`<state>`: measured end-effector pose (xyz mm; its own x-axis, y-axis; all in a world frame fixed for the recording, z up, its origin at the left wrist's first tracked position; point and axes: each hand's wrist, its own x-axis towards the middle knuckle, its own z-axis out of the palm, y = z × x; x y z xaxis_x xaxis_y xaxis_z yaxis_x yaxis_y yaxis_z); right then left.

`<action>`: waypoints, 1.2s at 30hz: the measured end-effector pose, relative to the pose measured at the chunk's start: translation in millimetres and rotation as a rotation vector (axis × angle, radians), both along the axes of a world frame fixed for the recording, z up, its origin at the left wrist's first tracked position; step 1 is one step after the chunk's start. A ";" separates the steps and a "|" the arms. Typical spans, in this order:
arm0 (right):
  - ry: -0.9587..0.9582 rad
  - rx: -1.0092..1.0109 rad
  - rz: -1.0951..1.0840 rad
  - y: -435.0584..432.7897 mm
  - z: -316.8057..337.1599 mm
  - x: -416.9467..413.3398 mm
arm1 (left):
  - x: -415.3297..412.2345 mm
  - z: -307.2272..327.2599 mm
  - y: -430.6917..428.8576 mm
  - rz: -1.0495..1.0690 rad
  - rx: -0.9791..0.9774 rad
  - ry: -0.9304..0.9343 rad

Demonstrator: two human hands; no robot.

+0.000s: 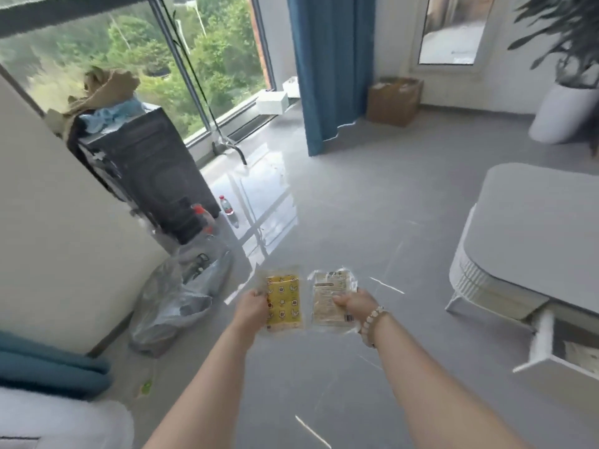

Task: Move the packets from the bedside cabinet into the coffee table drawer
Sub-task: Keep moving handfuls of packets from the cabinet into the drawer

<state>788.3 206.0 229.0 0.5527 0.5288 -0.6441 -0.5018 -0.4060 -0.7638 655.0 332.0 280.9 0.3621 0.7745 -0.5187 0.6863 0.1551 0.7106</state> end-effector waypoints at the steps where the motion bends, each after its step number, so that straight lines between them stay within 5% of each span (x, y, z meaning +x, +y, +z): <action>1: 0.012 -0.003 -0.038 -12.4 -1.3 10.1 | 15.8 -0.8 -7.5 -0.055 0.003 0.009; 22: 0.077 -0.171 -0.715 -203.5 -9.8 235.6 | 400.0 -37.1 -163.2 -0.836 -0.129 0.071; 36: 0.172 -0.166 -1.218 -330.7 -28.5 232.7 | 473.3 -79.2 -319.5 -1.305 -0.195 0.218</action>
